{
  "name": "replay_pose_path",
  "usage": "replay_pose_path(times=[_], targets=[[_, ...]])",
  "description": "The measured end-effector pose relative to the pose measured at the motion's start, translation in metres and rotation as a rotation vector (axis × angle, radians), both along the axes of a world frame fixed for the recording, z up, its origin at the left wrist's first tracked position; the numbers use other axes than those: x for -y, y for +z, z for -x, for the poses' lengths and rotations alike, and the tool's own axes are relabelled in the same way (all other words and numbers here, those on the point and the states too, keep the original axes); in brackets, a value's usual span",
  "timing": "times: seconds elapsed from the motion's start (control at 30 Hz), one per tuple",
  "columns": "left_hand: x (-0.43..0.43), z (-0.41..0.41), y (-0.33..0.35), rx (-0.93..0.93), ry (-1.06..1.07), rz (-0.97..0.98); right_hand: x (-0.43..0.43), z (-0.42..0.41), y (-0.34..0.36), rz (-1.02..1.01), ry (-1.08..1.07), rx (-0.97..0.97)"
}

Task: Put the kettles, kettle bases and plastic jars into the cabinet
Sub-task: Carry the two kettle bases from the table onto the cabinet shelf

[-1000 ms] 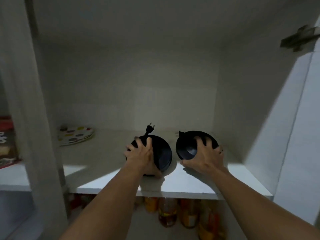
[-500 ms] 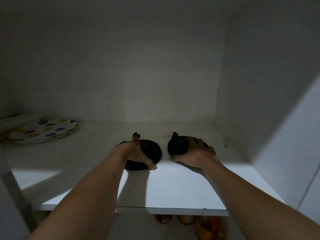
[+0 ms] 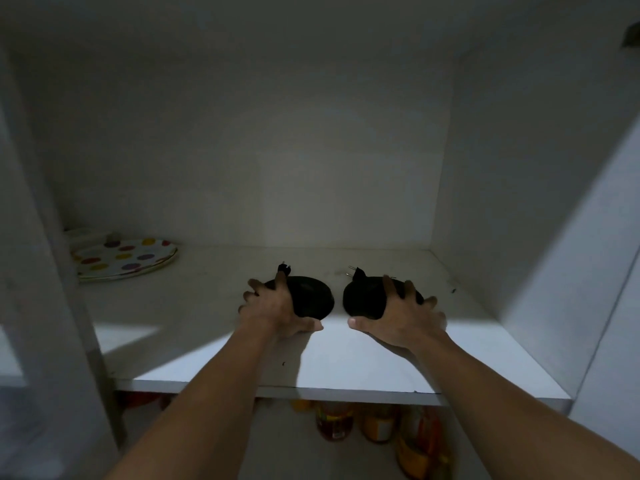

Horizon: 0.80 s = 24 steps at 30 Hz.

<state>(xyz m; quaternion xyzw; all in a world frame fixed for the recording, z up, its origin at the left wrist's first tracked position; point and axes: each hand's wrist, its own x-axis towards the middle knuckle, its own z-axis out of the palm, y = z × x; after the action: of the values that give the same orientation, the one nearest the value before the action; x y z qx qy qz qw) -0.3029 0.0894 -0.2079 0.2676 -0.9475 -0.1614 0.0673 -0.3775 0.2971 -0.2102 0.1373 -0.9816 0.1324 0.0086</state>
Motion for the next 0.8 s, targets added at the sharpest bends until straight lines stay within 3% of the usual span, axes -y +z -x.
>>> replay_pose_path(times=[0.23,0.4,0.57,0.8], targets=[[-0.013,-0.089,0.017,-0.231,-0.022,0.123,0.024,-0.068,0.006,0.12,0.057,-0.113],[-0.008,-0.217,0.026,-0.342,0.022,0.273,0.072,-0.171,0.016,0.17,0.277,-0.156],[0.028,-0.37,0.034,-0.349,0.293,0.425,0.138,-0.308,0.021,0.198,0.557,-0.158],[0.047,-0.622,0.043,-0.165,0.793,0.564,0.218,-0.526,0.028,0.226,1.006,-0.143]])
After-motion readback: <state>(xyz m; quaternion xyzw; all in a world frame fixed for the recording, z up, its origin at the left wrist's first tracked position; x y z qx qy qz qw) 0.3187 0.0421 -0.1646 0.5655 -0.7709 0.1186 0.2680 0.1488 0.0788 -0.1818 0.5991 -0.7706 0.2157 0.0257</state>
